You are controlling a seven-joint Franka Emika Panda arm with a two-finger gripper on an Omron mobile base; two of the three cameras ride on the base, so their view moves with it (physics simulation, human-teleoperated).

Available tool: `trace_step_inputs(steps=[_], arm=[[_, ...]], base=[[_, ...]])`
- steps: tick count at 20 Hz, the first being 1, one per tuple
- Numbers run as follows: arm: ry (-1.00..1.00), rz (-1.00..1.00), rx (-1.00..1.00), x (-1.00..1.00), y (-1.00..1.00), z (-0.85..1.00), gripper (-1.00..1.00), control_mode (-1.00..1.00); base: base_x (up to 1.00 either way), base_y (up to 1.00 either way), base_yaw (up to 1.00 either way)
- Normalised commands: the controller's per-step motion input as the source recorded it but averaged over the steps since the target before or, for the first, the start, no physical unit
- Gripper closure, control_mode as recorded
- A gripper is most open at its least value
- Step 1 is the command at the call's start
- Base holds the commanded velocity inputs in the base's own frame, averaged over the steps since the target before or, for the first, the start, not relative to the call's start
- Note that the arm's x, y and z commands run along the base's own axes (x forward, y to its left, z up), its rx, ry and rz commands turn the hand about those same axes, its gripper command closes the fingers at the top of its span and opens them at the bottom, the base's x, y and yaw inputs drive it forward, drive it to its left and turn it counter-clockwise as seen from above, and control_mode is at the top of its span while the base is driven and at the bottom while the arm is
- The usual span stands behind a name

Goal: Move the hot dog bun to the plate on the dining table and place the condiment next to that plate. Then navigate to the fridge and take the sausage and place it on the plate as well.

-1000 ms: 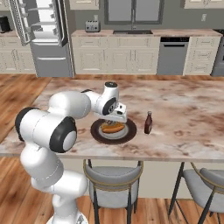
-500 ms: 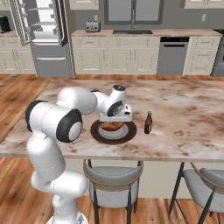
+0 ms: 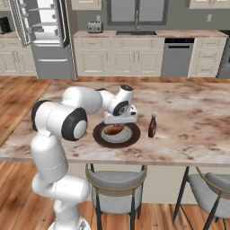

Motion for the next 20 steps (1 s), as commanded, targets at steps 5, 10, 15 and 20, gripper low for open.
trace_step_inputs(steps=[5, 10, 15, 20], arm=[[0.00, 0.03, 0.00, -0.35, 0.00, -0.08, -1.00, -1.00], [0.00, 0.00, 0.00, -0.10, 0.00, 0.04, -1.00, -1.00], [0.00, 0.00, 0.00, 0.01, 0.00, 0.33, -1.00, -1.00], [0.00, -0.03, 0.00, -0.01, 0.03, 0.48, -1.00, -1.00]], base=[[0.00, 0.00, 0.00], [0.00, 0.00, 0.00], [0.00, 0.00, 0.00], [0.00, 0.00, 0.00]])
